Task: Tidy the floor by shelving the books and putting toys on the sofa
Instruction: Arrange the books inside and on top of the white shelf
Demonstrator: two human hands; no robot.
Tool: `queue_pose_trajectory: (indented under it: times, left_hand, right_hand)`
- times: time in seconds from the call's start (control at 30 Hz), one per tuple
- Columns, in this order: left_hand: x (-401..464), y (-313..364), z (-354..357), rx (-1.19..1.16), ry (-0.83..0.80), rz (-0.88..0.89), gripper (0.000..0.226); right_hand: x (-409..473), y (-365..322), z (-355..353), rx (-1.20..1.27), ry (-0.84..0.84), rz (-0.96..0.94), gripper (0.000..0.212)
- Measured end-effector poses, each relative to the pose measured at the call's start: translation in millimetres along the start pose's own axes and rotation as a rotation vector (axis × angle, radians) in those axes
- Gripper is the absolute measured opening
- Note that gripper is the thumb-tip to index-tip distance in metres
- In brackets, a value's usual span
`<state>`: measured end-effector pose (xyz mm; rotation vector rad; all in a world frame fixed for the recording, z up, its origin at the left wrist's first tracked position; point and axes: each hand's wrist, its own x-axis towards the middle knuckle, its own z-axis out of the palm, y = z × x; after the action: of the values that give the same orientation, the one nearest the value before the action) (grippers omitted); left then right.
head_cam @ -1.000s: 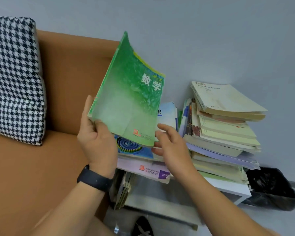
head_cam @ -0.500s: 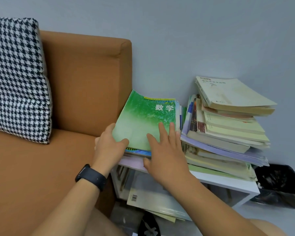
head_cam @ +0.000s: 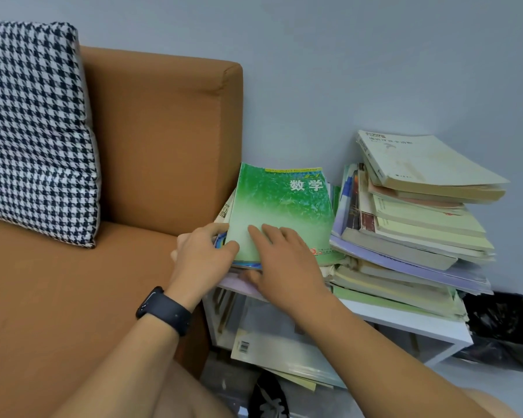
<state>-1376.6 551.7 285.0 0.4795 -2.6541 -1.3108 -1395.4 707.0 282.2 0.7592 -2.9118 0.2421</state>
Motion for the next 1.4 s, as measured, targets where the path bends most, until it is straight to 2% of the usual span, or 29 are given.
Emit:
queue_pose_trajectory:
  times: [0.13,0.2,0.27,0.37,0.5,0.7,0.77,0.83,0.87,0.97,1.1,1.13,1.23,1.27,1.3,1.33,1.4]
  left_hand:
    - [-5,6,-3,-0.526,0.063,0.032,0.026]
    - [-7,15,-8,-0.751,0.067,0.042,0.022]
    - [-6,20,-10,-0.837,0.084,0.027,0.02]
    - [-3,16,-5,-0.659,0.184,-0.018,0.02]
    - [2,4,-5,-0.407,0.216,-0.011,0.031]
    - [4,-4,-6,-0.184,0.039,-0.104,0.05]
    - [2,-3,-5,-0.013,0.044,-0.086,0.056]
    - [-2,3,-3,0.225,0.067,-0.062,0.051]
    - [-3,5,-2,0.27,0.072,-0.055,0.048]
    - [-1,0,0,0.161,0.075,-0.028,0.039]
    - [-5,4,-6,-0.449,0.046,0.058,0.035]
    - [-8,10,-9,-0.536,0.02,0.099,0.032]
    - [-8,17,-17,-0.629,0.067,0.119,0.027]
    - [-2,11,-18,-0.579,0.124,0.061,0.026]
    - [6,2,-21,-0.426,0.168,-0.02,0.025]
    - [11,-7,-23,-0.205,0.131,-0.11,0.031]
    - [14,-22,-23,0.123,-0.12,-0.223,0.036]
  right_hand:
    - [2,4,-9,0.006,0.003,-0.027,0.06]
    - [2,7,-17,0.165,0.043,0.023,0.047]
    - [5,14,-23,0.379,0.167,0.137,0.037]
    - [10,22,-28,0.576,0.319,0.307,0.03]
    - [7,20,-28,0.602,0.291,0.298,0.03]
    - [7,20,-27,0.465,0.29,0.231,0.026]
    - [5,18,-27,0.383,0.252,0.193,0.028]
    - [1,12,-27,0.295,0.168,0.145,0.033]
    - [-2,9,-26,0.24,0.129,0.117,0.034]
    - [-7,0,-21,0.079,0.071,0.056,0.035]
    - [-4,-1,-19,0.095,0.041,0.086,0.057]
    - [-3,0,-19,0.103,0.043,0.099,0.06]
    - [-1,5,-17,0.076,0.1,0.127,0.042]
    - [1,5,-16,0.082,0.12,0.136,0.038]
    - [2,6,-16,0.09,0.13,0.146,0.037]
    - [3,6,-15,0.098,0.139,0.156,0.038]
    - [4,6,-16,0.126,0.164,0.172,0.04]
